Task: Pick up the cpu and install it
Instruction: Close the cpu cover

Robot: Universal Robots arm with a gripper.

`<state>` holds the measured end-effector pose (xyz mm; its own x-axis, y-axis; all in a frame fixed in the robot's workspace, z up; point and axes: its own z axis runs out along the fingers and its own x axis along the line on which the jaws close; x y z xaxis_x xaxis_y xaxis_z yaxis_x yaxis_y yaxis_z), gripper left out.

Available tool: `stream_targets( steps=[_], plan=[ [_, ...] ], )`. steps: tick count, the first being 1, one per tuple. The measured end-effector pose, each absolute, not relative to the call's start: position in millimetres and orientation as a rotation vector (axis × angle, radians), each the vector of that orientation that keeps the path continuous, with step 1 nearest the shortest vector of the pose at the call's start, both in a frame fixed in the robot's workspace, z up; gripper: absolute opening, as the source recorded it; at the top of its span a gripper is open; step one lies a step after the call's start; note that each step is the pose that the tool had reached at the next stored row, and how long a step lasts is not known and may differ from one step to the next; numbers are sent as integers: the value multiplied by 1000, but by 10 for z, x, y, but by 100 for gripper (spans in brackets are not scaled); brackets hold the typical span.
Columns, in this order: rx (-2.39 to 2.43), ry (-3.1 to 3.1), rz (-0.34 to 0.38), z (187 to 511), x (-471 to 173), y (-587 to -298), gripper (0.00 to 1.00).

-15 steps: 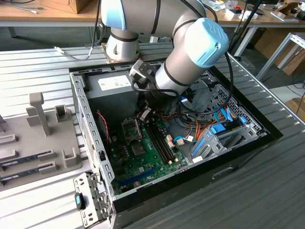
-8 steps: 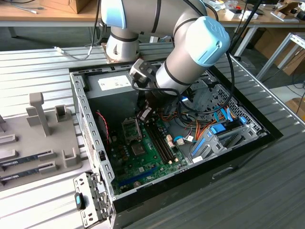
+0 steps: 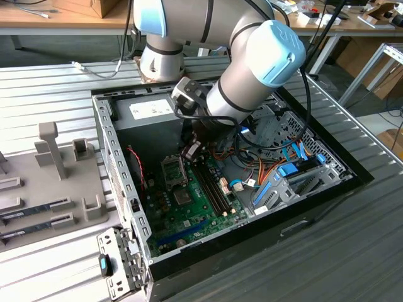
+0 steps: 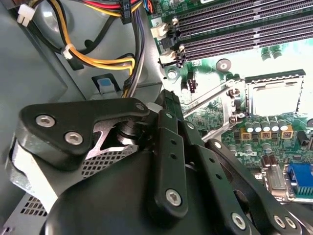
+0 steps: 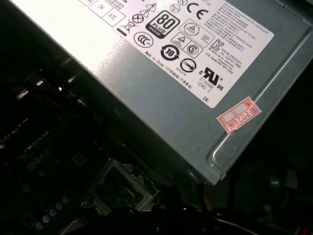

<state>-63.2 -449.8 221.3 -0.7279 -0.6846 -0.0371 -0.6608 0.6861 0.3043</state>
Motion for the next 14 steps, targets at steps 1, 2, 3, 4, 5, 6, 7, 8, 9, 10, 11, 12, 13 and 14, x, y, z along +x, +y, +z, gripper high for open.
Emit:
stream_targets(
  steps=[1, 2, 3, 4, 5, 6, 7, 8, 9, 10, 11, 12, 13, 14],
  plan=[
    [1124, -2811, -460, 2215, -632, -4501, 11],
    [1124, -2811, -460, 2217, -633, -4505, 11],
    [1124, -2811, -460, 2222, -635, -4511, 11],
    [1124, -2811, -460, 2226, -636, -4516, 11],
    [1124, -2811, -460, 2232, -637, -4517, 11],
    [1124, -2811, -460, 2236, -637, -4518, 11],
    [1124, -2811, -460, 2242, -637, -4520, 11],
    [1124, -2811, -460, 2247, -637, -4520, 11],
    [1124, -2811, -460, 2254, -637, -4521, 11],
    [1124, -2811, -460, 2260, -636, -4521, 11],
    [1124, -2811, -460, 2269, -637, -4521, 11],
    [1124, -2811, -460, 2276, -636, -4521, 11],
    [1124, -2811, -460, 2284, -637, -4521, 11],
    [1124, -2811, -460, 2287, -636, -4521, 11]
  ],
)
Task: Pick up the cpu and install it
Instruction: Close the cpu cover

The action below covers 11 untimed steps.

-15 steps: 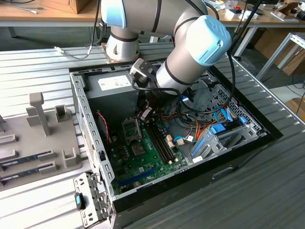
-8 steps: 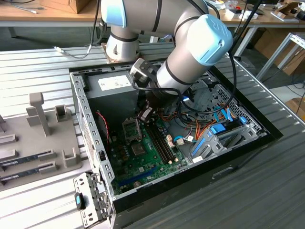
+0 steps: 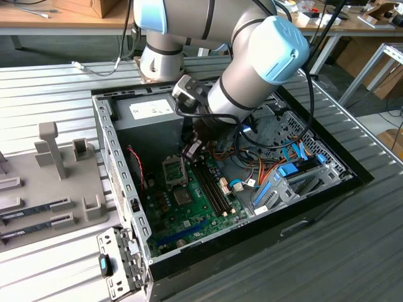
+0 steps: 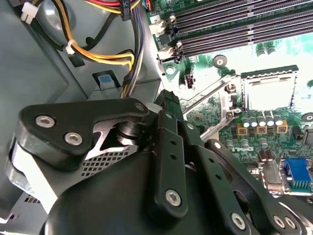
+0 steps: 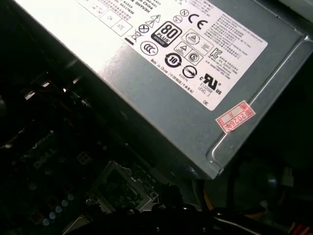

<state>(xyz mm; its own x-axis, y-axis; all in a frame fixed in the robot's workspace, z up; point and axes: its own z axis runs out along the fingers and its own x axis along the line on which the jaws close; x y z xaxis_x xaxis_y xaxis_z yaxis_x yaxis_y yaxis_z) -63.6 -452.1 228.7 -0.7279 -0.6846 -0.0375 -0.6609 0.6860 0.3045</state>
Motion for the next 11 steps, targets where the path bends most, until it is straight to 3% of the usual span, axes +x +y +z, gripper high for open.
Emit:
stream_targets(
  steps=[11],
  plan=[
    [1124, -2811, -460, 2315, -637, -4538, 11]
  ],
)
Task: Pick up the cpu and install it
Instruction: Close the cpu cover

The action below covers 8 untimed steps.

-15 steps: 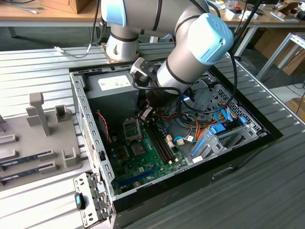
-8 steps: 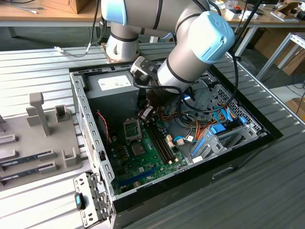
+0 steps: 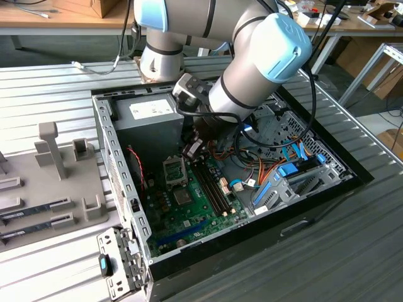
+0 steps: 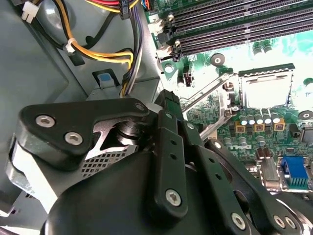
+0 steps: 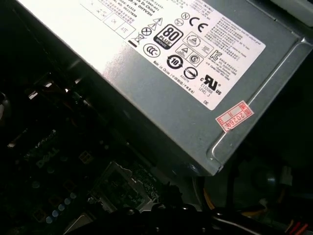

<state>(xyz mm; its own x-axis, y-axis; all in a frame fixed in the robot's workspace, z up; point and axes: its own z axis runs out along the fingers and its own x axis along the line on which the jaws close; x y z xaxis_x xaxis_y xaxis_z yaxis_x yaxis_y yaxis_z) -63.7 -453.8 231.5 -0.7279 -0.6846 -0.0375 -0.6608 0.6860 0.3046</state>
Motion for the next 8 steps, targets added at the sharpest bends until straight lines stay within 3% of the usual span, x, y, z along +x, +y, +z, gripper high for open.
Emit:
stream_targets(
  steps=[8],
  plan=[
    [1124, -2811, -460, 2336, -637, -4540, 11]
  ],
)
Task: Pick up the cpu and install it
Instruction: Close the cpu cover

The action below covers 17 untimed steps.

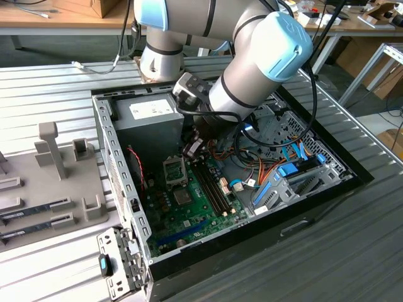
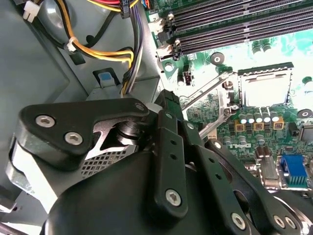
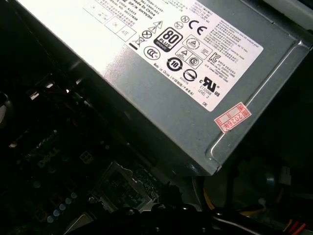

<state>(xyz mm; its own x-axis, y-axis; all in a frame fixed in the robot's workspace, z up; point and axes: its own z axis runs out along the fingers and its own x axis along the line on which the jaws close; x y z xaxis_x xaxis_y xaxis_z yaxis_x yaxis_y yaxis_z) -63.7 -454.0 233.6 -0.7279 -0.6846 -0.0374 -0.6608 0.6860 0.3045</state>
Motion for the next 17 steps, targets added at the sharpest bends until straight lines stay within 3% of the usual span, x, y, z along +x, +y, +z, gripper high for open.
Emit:
stream_targets(
  steps=[17],
  plan=[
    [1127, -2813, -484, 2363, -637, -4584, 11]
  ],
)
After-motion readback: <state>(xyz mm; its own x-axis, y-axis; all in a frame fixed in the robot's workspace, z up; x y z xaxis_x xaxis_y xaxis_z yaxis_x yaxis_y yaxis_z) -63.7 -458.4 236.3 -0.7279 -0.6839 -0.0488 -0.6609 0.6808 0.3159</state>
